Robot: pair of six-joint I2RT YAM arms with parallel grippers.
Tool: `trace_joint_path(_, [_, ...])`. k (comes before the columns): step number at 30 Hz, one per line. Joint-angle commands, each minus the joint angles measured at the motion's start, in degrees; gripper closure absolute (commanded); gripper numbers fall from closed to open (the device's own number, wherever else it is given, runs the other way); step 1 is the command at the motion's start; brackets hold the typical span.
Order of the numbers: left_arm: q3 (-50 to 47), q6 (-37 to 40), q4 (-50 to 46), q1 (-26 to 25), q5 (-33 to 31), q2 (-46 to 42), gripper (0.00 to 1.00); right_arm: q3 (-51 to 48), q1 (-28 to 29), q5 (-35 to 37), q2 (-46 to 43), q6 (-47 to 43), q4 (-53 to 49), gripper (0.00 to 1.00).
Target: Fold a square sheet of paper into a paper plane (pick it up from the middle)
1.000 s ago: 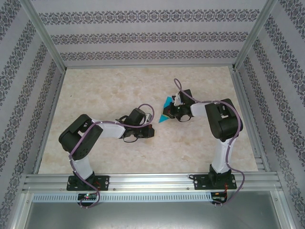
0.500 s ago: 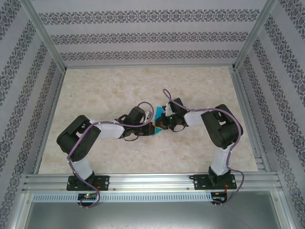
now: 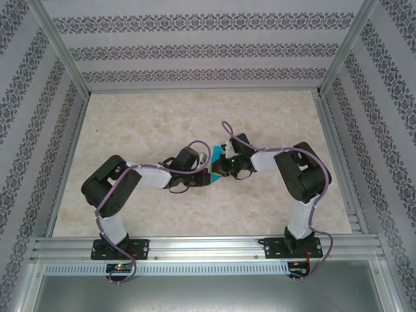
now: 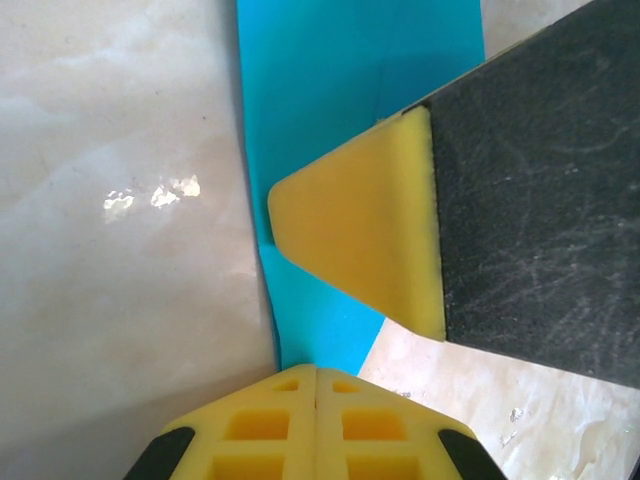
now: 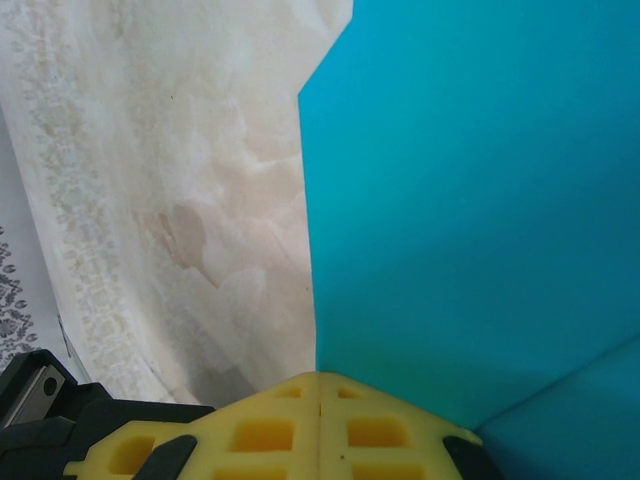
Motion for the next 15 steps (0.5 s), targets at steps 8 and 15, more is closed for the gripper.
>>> trace_joint_path(8, [-0.73,2.26,-13.96,-0.84,-4.21,2.37,1.00,3.52,-6.95,4.74,4.07,-4.98,-3.18,0.95])
trace_joint_path(15, [-0.48,2.16,-14.60,-0.93,-3.32,3.50,1.00,8.57,-11.32,8.43,6.66,-4.57,-6.96,0.95])
